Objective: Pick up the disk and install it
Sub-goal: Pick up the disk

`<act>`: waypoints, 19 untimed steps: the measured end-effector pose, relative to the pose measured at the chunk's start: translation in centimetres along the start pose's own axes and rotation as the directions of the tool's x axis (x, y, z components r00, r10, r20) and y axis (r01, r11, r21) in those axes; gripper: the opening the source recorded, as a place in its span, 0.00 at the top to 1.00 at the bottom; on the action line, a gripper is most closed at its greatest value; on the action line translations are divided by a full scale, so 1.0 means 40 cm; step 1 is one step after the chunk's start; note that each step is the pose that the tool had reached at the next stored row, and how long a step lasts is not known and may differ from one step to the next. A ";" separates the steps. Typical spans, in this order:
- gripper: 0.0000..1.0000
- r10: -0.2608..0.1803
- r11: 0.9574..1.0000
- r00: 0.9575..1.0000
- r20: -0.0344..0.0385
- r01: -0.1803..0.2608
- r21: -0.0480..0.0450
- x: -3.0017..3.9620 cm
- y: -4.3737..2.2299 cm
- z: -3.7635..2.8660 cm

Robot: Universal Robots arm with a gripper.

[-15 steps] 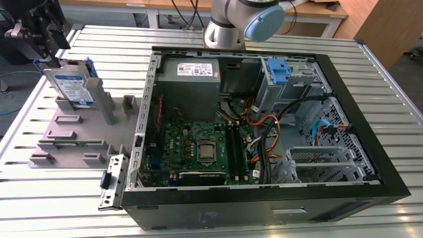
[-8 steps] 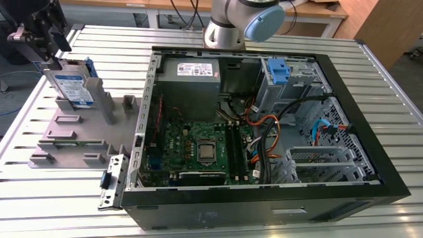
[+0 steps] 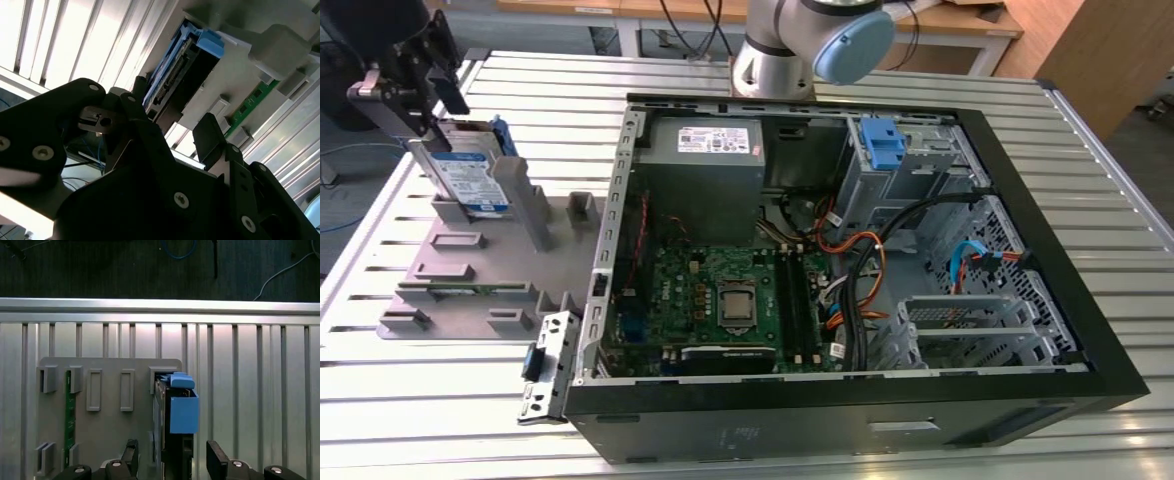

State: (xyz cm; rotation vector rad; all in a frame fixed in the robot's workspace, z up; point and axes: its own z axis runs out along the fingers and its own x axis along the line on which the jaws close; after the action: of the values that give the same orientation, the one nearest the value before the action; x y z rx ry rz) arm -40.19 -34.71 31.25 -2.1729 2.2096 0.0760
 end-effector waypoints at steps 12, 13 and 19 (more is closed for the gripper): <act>0.36 -0.003 1.000 1.000 -0.001 0.003 -0.002 0.002 0.000 0.031; 0.36 -0.003 1.000 1.000 -0.001 0.003 -0.002 0.002 0.000 0.031; 0.37 -0.003 1.000 1.000 -0.001 0.003 -0.002 0.002 0.000 0.032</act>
State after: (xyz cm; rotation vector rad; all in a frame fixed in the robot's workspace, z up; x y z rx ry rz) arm -40.19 -34.71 29.99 -2.1775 2.2072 0.0772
